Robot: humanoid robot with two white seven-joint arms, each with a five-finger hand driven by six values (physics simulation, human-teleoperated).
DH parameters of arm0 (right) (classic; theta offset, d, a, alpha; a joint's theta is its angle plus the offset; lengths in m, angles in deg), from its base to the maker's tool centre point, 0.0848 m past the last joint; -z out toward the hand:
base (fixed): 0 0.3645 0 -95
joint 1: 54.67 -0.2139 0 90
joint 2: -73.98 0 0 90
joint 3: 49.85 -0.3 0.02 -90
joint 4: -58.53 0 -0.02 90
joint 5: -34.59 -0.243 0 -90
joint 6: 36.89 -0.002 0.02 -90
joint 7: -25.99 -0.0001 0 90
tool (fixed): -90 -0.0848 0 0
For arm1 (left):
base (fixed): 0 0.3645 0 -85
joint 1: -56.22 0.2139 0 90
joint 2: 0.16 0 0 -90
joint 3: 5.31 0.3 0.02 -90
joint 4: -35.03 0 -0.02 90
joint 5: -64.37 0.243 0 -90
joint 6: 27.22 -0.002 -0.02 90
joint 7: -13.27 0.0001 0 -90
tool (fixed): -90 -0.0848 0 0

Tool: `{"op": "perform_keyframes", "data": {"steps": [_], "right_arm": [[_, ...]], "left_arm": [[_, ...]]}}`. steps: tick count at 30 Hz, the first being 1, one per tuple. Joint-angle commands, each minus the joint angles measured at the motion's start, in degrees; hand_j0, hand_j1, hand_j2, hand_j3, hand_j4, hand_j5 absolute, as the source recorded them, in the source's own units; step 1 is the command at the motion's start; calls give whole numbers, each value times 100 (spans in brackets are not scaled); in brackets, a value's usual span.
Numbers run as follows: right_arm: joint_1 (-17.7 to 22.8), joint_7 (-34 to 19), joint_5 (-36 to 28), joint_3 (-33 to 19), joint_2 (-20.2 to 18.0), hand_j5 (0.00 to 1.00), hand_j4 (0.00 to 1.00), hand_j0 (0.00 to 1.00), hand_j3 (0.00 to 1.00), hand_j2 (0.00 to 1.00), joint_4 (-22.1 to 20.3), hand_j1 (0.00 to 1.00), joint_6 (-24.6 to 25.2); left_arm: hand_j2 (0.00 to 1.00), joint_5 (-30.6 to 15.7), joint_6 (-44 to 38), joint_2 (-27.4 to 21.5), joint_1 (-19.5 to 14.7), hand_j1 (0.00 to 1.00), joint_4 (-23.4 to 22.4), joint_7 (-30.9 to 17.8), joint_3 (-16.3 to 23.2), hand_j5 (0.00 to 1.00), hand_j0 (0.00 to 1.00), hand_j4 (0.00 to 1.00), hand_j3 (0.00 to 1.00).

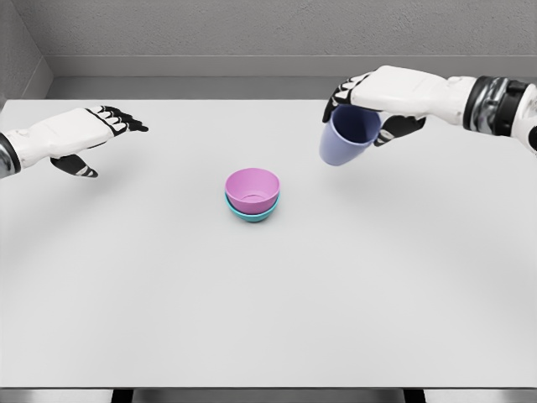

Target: Stacking bowl and cup with both arms

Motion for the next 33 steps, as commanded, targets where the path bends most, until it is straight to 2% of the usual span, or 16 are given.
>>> {"op": "perform_keyframes", "data": {"steps": [1, 10, 21, 33], "right_arm": [[0, 2, -16, 7, 80, 64, 64, 64, 64, 64, -41, 64, 12], [-53, 2, -16, 25, 405, 64, 64, 64, 64, 64, -32, 64, 12], [-255, 2, -16, 315, 932, 64, 64, 64, 64, 64, -32, 64, 20], [-308, 2, -16, 490, 1169, 64, 64, 64, 64, 64, 12, 64, 47]], "left_arm": [[100, -33, -8, -6, 0, 100, 1, 3, -6, 100, 100, 100, 100], [100, -33, -8, -6, 0, 100, 1, 3, -6, 100, 100, 100, 100], [100, -33, -8, -6, 0, 100, 1, 3, -6, 100, 100, 100, 100], [100, -25, -8, -6, 0, 100, 1, 3, -15, 100, 100, 100, 100]]}}
